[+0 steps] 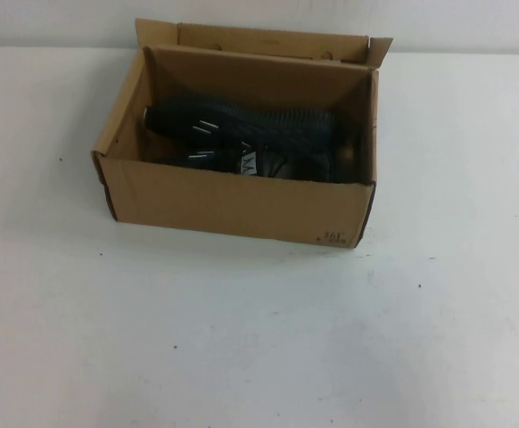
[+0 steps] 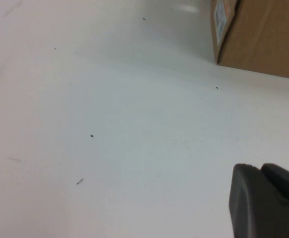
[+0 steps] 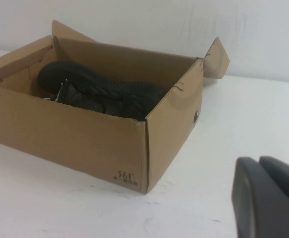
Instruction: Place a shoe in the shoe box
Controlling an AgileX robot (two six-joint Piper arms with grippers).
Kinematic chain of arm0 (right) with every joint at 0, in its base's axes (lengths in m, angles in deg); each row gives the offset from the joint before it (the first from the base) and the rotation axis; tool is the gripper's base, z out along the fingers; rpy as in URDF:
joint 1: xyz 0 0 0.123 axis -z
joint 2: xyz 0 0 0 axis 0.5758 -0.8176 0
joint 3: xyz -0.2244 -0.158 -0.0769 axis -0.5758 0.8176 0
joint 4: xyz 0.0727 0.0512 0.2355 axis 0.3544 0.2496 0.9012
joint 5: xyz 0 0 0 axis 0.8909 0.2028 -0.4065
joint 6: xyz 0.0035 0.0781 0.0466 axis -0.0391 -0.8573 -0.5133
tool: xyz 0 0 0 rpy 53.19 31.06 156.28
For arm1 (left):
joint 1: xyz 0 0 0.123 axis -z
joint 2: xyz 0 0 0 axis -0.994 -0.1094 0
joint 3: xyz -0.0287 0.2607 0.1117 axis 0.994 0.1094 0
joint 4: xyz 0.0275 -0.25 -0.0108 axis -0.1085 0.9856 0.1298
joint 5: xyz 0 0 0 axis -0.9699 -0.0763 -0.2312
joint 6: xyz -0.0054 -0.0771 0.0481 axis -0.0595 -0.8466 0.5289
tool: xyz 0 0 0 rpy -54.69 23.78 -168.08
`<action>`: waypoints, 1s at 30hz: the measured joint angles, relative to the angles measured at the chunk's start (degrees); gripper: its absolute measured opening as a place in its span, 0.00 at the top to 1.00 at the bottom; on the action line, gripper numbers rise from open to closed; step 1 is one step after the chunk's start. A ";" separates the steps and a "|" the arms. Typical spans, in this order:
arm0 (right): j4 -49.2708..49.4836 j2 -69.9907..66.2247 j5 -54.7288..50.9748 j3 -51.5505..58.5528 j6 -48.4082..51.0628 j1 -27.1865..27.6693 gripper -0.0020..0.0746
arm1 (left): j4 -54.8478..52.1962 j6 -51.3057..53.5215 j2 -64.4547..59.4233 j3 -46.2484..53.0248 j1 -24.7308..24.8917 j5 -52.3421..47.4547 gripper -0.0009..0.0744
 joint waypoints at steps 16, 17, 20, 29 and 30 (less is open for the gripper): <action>-2.43 18.83 -7.57 5.20 0.36 18.59 1.00 | 0.09 0.10 0.00 0.00 0.00 0.02 0.99; -3.46 20.82 -8.42 6.49 0.36 19.69 1.00 | 0.09 0.10 0.00 0.00 0.00 0.02 0.99; -4.60 25.35 -10.33 10.28 0.36 21.56 1.00 | 0.09 0.10 0.00 0.00 0.00 0.02 0.99; -5.06 28.08 -16.77 16.45 -6.50 21.80 1.00 | 0.09 0.10 0.00 0.00 0.00 0.02 0.99; -5.17 28.08 -18.31 16.45 -6.78 21.80 1.00 | 0.09 0.10 0.09 0.00 0.00 0.02 0.99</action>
